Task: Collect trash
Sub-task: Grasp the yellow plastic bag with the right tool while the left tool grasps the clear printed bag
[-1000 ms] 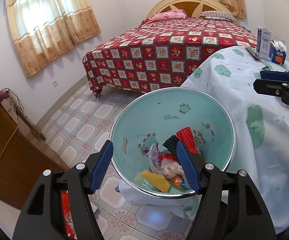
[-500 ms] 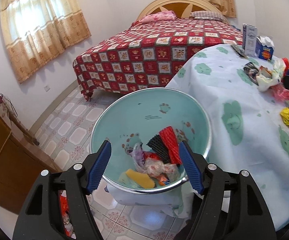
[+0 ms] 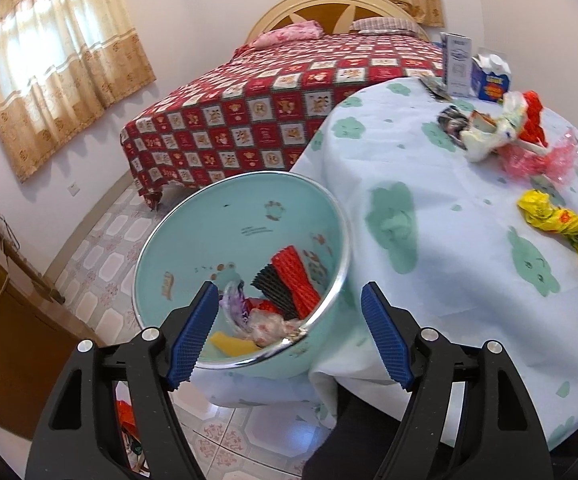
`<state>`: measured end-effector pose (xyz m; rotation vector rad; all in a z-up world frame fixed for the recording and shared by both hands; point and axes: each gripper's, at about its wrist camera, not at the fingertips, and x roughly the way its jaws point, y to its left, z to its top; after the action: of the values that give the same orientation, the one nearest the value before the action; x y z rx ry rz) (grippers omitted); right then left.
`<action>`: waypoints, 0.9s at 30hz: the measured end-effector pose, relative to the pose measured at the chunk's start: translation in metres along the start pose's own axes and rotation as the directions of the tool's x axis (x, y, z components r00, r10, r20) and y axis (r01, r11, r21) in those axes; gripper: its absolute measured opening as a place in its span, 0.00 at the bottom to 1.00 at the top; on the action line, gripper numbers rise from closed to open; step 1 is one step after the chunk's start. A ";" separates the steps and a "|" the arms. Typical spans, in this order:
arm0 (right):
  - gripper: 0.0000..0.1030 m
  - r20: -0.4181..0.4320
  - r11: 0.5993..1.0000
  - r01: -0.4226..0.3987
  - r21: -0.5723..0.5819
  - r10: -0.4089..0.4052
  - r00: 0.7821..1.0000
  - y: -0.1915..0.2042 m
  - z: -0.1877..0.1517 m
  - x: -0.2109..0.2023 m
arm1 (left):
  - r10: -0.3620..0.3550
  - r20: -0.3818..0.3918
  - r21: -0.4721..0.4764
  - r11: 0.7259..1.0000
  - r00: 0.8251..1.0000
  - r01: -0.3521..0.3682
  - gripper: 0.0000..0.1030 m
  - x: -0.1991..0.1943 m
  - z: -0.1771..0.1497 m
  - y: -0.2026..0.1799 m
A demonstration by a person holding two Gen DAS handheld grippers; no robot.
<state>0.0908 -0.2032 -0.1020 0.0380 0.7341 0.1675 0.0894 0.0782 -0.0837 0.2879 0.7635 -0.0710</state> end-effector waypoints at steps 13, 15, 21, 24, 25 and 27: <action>0.32 -0.056 0.997 -0.069 0.028 0.071 0.996 -0.004 -0.011 0.021 | -0.005 -0.006 0.020 1.000 1.000 0.005 0.71 0.000 -0.001 -0.011; 0.27 -0.045 0.995 -0.100 0.027 0.101 0.994 -0.003 -0.011 0.016 | -0.014 -0.012 0.010 1.000 1.000 0.014 0.71 0.000 0.002 -0.011; 0.24 0.093 0.994 -0.105 0.025 0.103 0.990 -0.008 0.011 -0.030 | -0.031 0.007 0.021 0.999 1.000 0.031 0.71 -0.003 0.015 -0.021; 0.24 0.169 0.998 -0.053 0.045 0.044 0.985 -0.026 0.023 -0.056 | -0.049 0.023 0.033 0.998 0.999 0.048 0.71 -0.005 0.027 -0.034; 0.24 0.192 0.998 -0.021 0.052 0.010 0.981 -0.035 0.026 -0.063 | -0.057 0.028 0.037 0.998 0.998 0.056 0.71 -0.004 0.032 -0.040; 0.24 0.207 0.997 0.014 0.071 -0.028 0.978 -0.050 0.027 -0.069 | -0.079 0.037 0.045 0.996 0.996 0.077 0.71 -0.003 0.043 -0.054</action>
<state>0.0654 -0.2630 -0.0408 0.1120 0.5311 0.1160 0.1068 0.0144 -0.0646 0.2971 0.7350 -0.1665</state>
